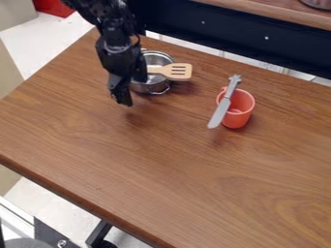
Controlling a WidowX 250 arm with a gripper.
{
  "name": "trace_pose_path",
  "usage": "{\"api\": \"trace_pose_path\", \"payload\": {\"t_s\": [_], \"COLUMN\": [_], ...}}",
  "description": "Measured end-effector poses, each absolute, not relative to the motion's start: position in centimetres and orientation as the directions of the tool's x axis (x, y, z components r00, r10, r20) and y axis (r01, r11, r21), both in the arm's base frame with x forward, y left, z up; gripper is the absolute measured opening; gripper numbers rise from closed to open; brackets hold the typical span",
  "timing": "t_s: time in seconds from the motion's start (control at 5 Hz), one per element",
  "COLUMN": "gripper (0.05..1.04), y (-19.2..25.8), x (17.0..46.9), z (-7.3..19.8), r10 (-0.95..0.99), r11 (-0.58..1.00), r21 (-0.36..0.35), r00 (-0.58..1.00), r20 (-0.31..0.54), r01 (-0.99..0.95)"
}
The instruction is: Moved the silver pot to the side of the orange cup
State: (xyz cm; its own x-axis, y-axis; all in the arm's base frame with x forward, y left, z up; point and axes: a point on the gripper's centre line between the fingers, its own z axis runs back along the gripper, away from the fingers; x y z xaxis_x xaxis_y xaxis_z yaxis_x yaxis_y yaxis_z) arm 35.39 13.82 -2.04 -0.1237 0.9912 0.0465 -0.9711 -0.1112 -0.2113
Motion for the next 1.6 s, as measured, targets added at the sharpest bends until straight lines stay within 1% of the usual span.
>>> {"api": "trace_pose_path", "payload": {"t_s": [0.2, 0.4, 0.6, 0.8, 1.0, 1.2, 1.6], "gripper": [0.997, 0.944, 0.672, 0.381, 0.162, 0.066, 0.059], "y": [13.4, 13.3, 13.1, 13.2, 13.3, 13.3, 13.4], "x": [35.7, 36.3, 36.4, 36.5, 36.6, 36.4, 35.3], "z": [-2.3, -2.4, -2.2, -2.6, -2.7, -3.1, -3.1], "r10": [0.99, 0.988, 0.987, 0.987, 0.988, 0.99, 0.996], "r11": [-0.112, -0.133, -0.143, -0.134, -0.122, -0.101, -0.058], "r21": [-0.205, -0.18, -0.174, -0.162, -0.17, -0.177, -0.17], "r00": [-0.127, -0.145, -0.153, -0.146, -0.135, -0.116, -0.07], "r20": [0.059, 0.054, 0.047, 0.065, 0.068, 0.08, 0.06], "r01": [-0.972, -0.975, -0.974, -0.978, -0.978, -0.979, -0.984]}}
